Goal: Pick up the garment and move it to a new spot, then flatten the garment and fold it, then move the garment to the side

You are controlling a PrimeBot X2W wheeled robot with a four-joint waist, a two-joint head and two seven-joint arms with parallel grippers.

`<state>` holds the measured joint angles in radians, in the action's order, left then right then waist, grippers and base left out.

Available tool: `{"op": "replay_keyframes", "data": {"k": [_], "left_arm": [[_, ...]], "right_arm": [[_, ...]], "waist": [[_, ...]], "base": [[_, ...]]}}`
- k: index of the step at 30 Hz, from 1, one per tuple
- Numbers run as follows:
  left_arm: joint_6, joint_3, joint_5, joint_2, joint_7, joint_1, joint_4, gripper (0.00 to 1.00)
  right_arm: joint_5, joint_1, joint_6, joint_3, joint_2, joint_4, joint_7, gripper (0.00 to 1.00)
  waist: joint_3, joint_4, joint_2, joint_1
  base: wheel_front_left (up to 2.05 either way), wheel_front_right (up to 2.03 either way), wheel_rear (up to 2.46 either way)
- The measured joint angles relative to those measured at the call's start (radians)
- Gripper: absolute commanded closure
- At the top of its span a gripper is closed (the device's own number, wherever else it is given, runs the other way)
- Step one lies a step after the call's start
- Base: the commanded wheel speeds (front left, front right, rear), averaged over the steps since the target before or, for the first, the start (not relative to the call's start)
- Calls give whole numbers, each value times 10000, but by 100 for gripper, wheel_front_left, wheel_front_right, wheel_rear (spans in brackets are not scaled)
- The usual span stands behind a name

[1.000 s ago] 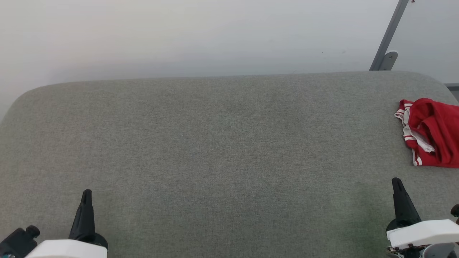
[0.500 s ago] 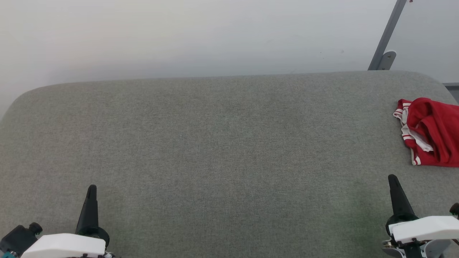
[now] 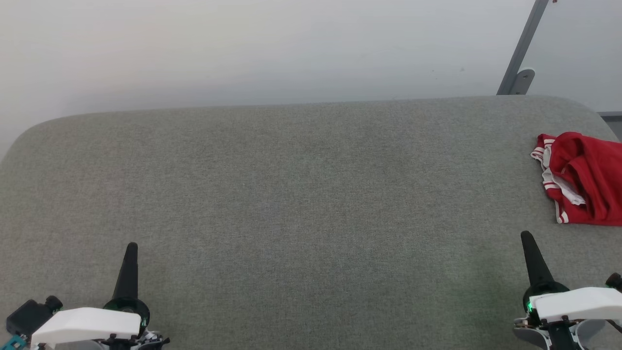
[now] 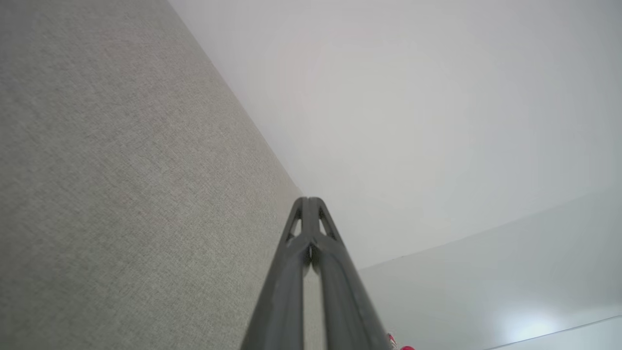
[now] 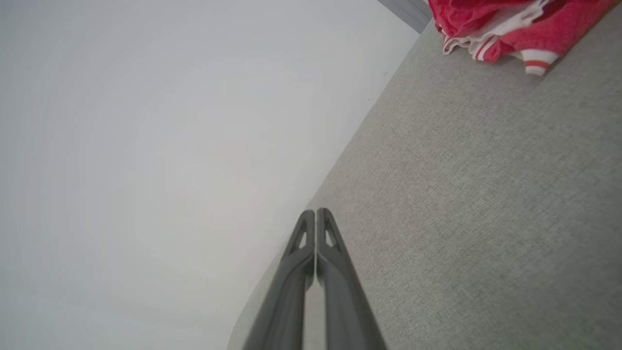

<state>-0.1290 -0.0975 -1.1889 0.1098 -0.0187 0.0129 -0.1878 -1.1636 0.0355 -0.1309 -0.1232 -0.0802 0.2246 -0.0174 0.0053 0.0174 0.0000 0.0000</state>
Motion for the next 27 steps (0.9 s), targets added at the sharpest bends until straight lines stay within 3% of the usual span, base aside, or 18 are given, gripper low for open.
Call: {"op": "replay_keyframes", "data": {"k": [27], "left_arm": [[0,-46,-2015,-265,631,430,-282,100]], "right_arm": [[-2163,363,0,40,140,82,-462,100]], "waist": [[-9,-74,0,0]], "base": [[0,0,0]]}}
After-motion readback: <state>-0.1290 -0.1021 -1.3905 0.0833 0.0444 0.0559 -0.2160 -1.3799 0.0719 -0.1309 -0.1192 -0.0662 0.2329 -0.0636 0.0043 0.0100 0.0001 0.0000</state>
